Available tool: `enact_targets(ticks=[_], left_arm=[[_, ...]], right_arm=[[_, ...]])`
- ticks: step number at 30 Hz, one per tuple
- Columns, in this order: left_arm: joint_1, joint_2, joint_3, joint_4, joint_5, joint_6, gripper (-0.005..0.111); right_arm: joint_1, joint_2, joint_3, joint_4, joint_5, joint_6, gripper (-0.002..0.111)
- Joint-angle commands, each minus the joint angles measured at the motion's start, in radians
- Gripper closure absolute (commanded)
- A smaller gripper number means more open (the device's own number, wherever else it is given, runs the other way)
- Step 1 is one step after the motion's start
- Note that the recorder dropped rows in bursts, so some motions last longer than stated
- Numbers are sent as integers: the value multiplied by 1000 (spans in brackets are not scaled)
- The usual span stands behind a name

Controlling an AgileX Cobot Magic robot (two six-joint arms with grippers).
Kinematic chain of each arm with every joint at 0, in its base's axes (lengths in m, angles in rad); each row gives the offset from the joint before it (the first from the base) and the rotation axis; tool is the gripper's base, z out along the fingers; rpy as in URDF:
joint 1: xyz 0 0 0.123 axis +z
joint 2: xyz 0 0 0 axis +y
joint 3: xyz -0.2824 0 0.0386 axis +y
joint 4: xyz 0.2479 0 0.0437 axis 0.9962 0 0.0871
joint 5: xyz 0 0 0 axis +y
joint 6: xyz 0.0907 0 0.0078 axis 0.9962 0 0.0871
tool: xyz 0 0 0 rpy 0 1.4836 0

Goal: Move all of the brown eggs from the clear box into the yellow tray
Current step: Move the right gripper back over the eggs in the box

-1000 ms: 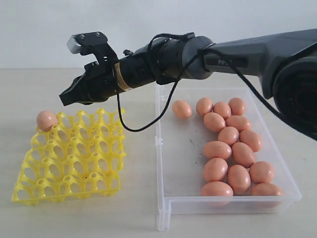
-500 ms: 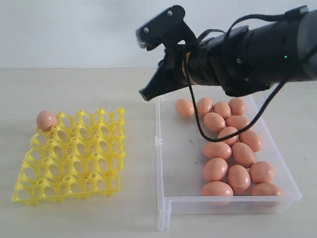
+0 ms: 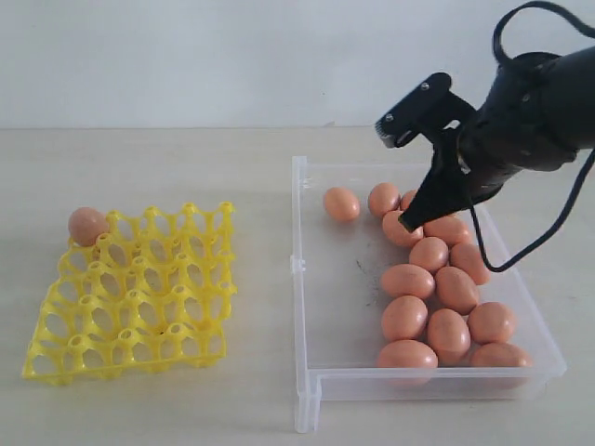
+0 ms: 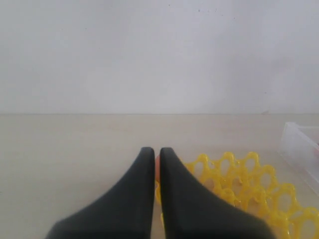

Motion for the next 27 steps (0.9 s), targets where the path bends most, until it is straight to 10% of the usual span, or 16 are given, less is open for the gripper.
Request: enact_targets(ticks=[1,10,19,27], left_arm=[[2,-3,4,-5,-14,0,103],[2,-3,4,-5,-14,0,103],[2,-3,4,-5,-14,0,103],[2,-3,4,-5,-14,0,103]], right_arm=[[-55,-14,4,411,-11,-411,109],[-53,-12,-42,932,104,-1094,109],[-53,-12,-65,943,223,-1162,106],[-7,-2,-65,947,258,-1208,54]])
